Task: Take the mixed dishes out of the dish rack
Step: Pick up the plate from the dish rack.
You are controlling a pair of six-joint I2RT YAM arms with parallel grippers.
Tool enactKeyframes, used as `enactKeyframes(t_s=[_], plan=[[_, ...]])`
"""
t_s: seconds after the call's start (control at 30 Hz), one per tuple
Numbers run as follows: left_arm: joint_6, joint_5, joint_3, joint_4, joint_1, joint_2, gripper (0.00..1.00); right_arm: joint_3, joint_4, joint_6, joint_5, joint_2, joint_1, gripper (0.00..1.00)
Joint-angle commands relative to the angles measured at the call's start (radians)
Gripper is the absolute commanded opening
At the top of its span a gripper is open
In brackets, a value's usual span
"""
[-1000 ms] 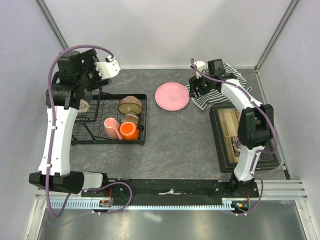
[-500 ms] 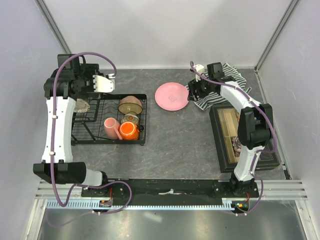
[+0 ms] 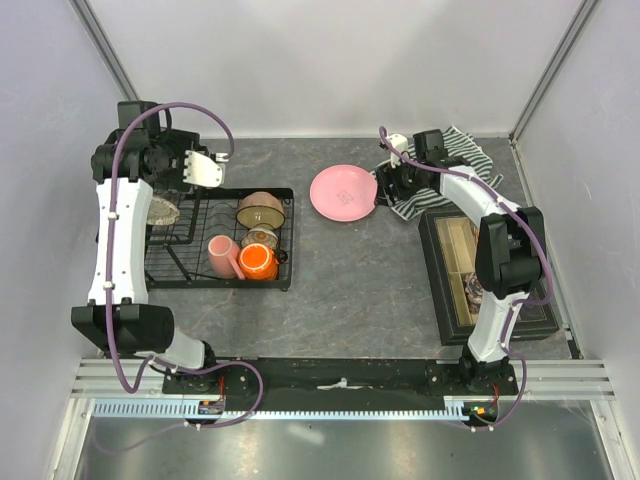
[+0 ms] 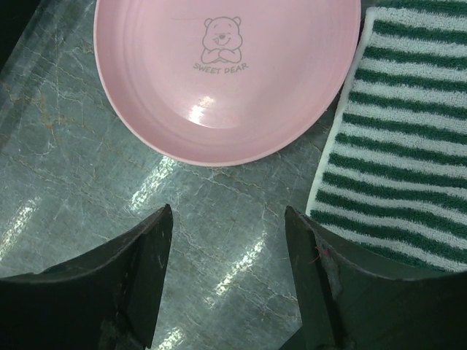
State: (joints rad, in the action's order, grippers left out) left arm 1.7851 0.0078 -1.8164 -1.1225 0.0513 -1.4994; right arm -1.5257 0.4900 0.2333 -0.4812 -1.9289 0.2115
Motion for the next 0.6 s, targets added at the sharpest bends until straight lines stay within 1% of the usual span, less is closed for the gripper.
enactKeyframes(t_s=[0.0, 0.03, 0.2, 0.3, 0.4, 0.43, 0.5, 0.53, 0.57], plan=[[0.099, -0.040, -0.040, -0.008, 0.007, -0.013, 0.76, 0.010, -0.033, 0.018, -0.028, 0.047, -0.004, 0.70], [0.105, -0.046, -0.038, -0.014, 0.009, -0.016, 0.72, 0.012, -0.031, 0.021, -0.028, 0.045, -0.004, 0.70], [0.114, -0.065, -0.034, -0.034, 0.009, -0.021, 0.67, 0.013, -0.034, 0.023, -0.030, 0.036, -0.009, 0.70], [0.112, -0.071, -0.021, -0.037, 0.010, -0.018, 0.62, 0.016, -0.034, 0.021, -0.033, 0.033, -0.009, 0.70], [0.119, -0.086, 0.000, -0.034, 0.010, -0.013, 0.53, 0.019, -0.034, 0.024, -0.033, 0.033, -0.011, 0.70], [0.119, -0.088, 0.003, -0.037, 0.010, -0.013, 0.47, 0.018, -0.034, 0.024, -0.033, 0.033, -0.012, 0.70], [0.120, -0.092, 0.008, -0.036, 0.010, -0.013, 0.42, 0.018, -0.034, 0.023, -0.034, 0.034, -0.012, 0.70], [0.117, -0.092, 0.008, -0.034, 0.010, -0.013, 0.37, 0.019, -0.034, 0.023, -0.034, 0.031, -0.014, 0.70], [0.112, -0.091, 0.008, -0.036, 0.010, -0.013, 0.35, 0.021, -0.034, 0.023, -0.034, 0.033, -0.014, 0.70]])
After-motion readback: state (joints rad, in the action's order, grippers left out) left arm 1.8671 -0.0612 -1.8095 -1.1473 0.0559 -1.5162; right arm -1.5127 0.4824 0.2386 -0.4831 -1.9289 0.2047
